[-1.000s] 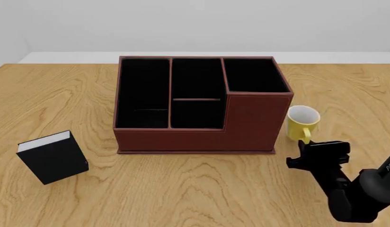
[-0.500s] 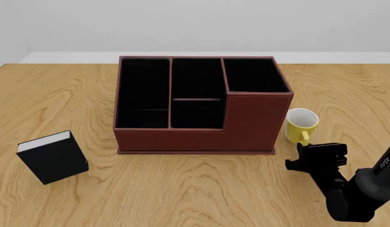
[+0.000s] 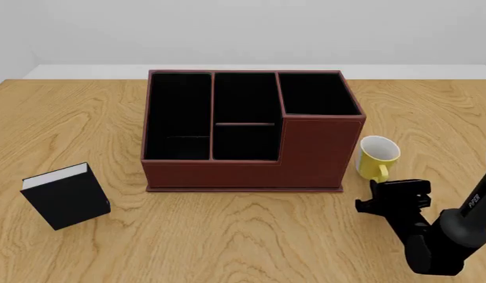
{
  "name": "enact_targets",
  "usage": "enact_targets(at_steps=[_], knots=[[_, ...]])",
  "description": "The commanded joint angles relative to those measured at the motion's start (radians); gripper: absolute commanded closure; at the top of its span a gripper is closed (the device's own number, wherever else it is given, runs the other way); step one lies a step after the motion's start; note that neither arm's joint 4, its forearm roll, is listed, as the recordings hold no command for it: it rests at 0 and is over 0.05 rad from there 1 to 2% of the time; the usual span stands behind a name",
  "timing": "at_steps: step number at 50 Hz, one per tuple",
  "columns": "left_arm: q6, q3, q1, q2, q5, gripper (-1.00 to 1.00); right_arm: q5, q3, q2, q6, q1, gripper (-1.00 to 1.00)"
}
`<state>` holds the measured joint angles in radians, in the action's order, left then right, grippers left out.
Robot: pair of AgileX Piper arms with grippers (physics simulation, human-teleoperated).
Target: Pick up the yellow and white mug and place it to the right of the caddy.
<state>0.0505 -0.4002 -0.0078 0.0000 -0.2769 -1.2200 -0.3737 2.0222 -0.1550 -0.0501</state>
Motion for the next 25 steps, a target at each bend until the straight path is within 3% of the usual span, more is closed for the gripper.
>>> enact_targets(at_steps=[1,6,7,25], knots=[[0.0,0.005,-0.003,0.0,0.005,-1.0,0.0,-0.011,0.017,0.009,-0.008,1.0],[-0.001,0.006,-0.004,0.0,0.005,-1.0,0.0,-0.01,0.017,0.006,-0.007,1.0],[-0.001,0.005,-0.003,0.0,0.004,-1.0,0.0,-0.01,0.017,0.006,-0.007,-1.0],[0.0,0.003,-0.002,0.0,0.001,-1.0,0.0,0.01,-0.003,-0.002,-0.006,-1.0]])
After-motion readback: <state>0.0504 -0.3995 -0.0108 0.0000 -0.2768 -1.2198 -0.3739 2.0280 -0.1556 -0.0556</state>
